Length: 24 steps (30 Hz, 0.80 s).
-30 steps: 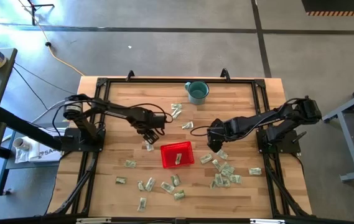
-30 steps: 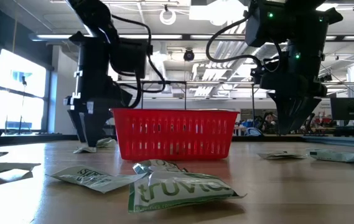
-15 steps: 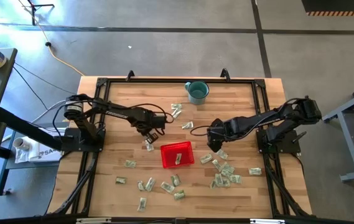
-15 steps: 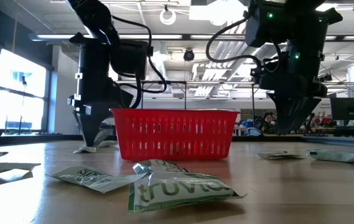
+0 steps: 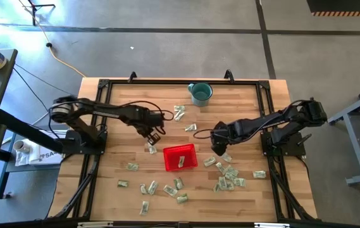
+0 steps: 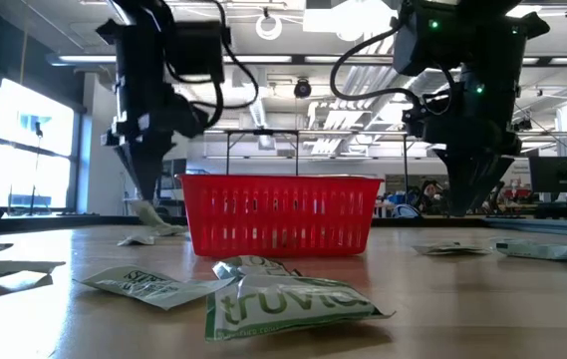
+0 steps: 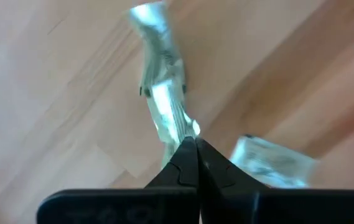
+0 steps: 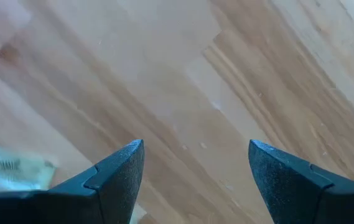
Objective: Pick and place Stevia / Truvia into bins
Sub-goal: Put the green stevia packet into the red bin
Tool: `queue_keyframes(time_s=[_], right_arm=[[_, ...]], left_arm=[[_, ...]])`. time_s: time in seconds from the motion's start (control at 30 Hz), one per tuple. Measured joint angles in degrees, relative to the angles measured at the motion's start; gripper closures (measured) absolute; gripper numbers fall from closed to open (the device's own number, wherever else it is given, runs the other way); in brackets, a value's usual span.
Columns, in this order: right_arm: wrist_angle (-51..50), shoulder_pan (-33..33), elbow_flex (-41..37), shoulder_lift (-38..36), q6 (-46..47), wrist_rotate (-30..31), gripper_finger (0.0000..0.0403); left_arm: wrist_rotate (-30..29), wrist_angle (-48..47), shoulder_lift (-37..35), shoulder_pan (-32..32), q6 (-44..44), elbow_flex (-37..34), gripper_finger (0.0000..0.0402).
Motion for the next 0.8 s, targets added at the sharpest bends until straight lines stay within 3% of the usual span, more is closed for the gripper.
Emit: queue_keyframes(time_s=[0.07,0.17,0.33,0.47,0.57,0.8], right_arm=[[-1.0,0.4,0.0,0.0,-2.0,-0.4,0.0124],[-2.0,1.5,0.0,0.0,-5.5,-0.5,0.0124],[-3.1,4.1,0.1,0.0,-11.9,-0.6,0.0124],[-3.3,6.0,0.1,0.0,-13.3,-0.6,0.0124],[-2.2,7.1,0.1,0.0,-10.8,-0.6,0.0124],[3.5,8.8,0.1,0.0,-2.1,-1.5,0.0124]], left_arm=[[0.2,0.1,-1.5,-0.1,-1.9,0.0,0.0379],[5.5,2.2,-2.7,-0.4,-4.4,0.0,0.0379],[7.3,7.7,-3.6,-5.3,-11.4,0.0,0.0379],[-1.4,5.4,-3.6,-9.4,-17.1,0.0,0.0376],[-3.5,5.1,-3.6,-11.6,-18.2,0.0,0.0329],[-3.8,3.5,-3.1,-8.7,-19.7,0.0,0.0155]])
